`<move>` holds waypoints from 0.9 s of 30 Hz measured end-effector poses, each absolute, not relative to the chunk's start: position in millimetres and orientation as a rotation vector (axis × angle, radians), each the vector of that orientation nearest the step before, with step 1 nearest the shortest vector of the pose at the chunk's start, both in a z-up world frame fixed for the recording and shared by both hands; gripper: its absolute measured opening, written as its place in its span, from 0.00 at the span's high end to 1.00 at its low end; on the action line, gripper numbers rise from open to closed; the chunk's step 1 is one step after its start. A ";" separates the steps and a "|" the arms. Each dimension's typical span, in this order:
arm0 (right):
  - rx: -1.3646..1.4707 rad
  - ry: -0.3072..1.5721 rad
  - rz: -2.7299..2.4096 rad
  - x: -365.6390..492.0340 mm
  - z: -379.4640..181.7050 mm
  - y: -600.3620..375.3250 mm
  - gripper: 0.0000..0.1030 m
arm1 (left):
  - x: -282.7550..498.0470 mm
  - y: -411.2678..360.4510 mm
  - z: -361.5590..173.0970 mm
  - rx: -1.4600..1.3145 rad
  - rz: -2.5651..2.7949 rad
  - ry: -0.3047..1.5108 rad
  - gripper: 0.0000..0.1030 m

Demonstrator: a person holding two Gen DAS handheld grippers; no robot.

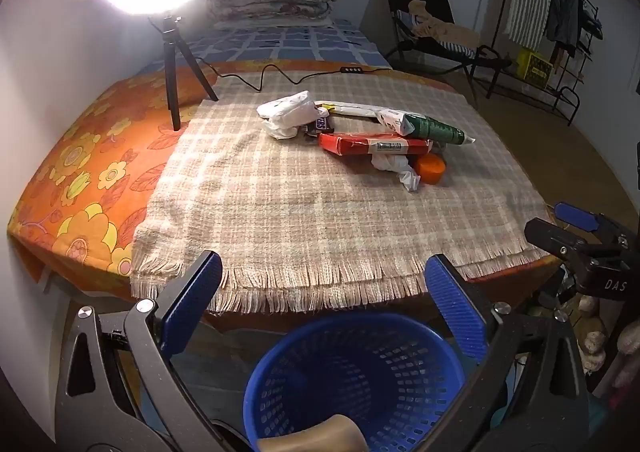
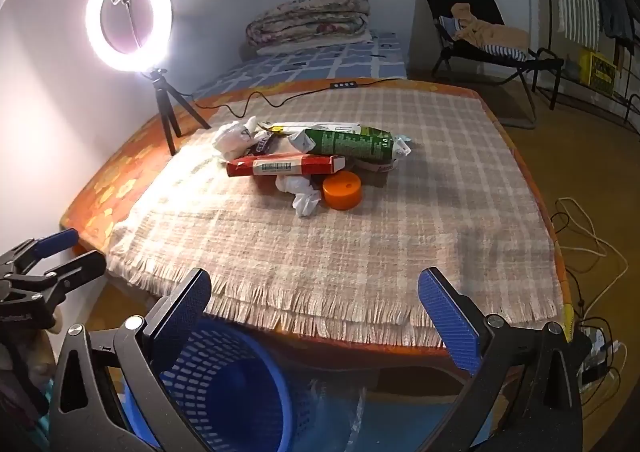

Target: Collect trash

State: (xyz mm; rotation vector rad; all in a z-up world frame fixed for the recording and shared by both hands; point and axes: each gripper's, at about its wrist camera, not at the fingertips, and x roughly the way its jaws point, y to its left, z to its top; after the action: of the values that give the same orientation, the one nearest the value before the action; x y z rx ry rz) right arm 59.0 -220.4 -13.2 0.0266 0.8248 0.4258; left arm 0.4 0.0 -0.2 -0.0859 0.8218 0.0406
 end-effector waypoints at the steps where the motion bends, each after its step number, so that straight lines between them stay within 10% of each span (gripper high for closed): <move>1: 0.027 0.825 0.431 57.8 -13.3 -219.5 0.00 | 0.6 -0.1 -0.2 -0.082 0.042 0.825 0.00; 27: 0.035 0.841 0.438 54.6 -15.9 -217.5 0.00 | -0.8 -1.5 -1.4 -0.102 0.033 0.820 0.00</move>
State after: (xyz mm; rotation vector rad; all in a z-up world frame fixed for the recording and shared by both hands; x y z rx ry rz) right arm 54.6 -217.5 -15.9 0.0346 0.8410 0.4385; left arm -0.8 -1.5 -1.4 -0.1021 0.8197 0.0331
